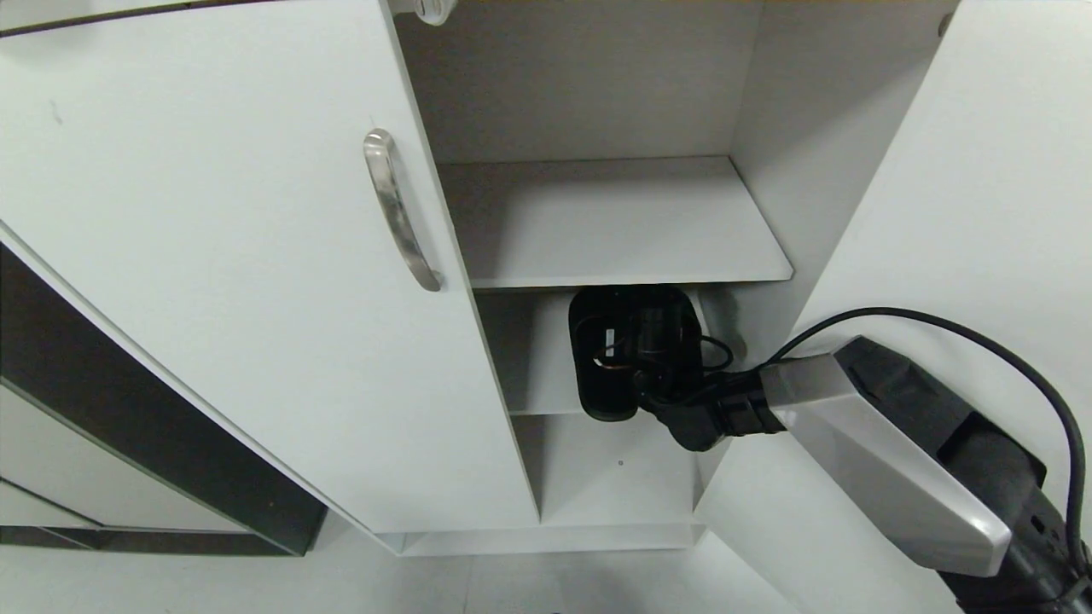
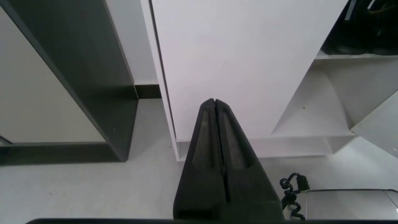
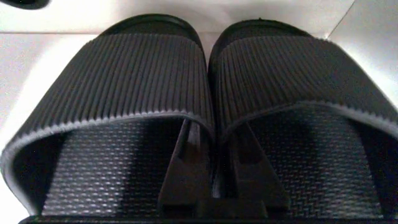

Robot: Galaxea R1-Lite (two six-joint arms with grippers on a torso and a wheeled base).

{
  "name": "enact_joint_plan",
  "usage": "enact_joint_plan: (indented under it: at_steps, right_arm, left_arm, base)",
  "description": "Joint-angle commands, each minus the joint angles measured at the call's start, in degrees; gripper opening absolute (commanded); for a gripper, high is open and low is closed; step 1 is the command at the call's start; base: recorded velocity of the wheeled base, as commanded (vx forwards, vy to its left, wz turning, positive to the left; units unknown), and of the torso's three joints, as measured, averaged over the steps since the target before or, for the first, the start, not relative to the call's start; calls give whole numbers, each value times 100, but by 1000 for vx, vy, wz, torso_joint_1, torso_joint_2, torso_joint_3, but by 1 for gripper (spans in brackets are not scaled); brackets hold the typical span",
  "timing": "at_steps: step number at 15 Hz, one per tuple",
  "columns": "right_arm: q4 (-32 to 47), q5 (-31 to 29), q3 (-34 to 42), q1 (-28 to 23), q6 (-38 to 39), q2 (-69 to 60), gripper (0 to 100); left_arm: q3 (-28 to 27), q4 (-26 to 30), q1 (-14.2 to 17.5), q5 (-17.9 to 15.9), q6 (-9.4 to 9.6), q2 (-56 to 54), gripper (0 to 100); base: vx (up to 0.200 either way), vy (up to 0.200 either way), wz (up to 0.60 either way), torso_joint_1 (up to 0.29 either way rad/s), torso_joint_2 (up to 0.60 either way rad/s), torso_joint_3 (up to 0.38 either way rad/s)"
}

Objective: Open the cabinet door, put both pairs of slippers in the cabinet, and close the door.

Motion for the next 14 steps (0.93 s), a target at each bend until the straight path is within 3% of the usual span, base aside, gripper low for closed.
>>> enact_joint_plan:
  at_steps: [1, 3, 4, 7, 9, 14]
  right_arm:
    - [43, -10, -44, -18, 1, 77, 0]
    - [43, -1, -44, -44, 1, 94, 0]
    - [43, -10, -44, -44, 1, 120, 100]
    - [60, -45, 132, -35, 1, 33, 100]
    - [25, -1, 914, 44, 19, -468, 100]
    - [-774, 342, 3832, 650, 98, -2279, 100]
  left_arm:
    - [0, -1, -1, 1, 2, 7, 0]
    - [0, -1, -1, 1, 2, 7, 0]
    - [0, -1, -1, 1, 2, 7, 0]
    - [0, -1, -1, 1, 2, 7, 0]
    - [0, -1, -1, 1, -7, 7, 0]
    - [0, -1, -1, 1, -7, 7, 0]
  base:
    - [0, 0, 0, 0, 0, 0]
    - [0, 0, 0, 0, 0, 0]
    - [0, 0, 0, 0, 0, 0]
    - [0, 0, 0, 0, 0, 0]
    - [0, 0, 0, 0, 0, 0]
    - [0, 0, 0, 0, 0, 0]
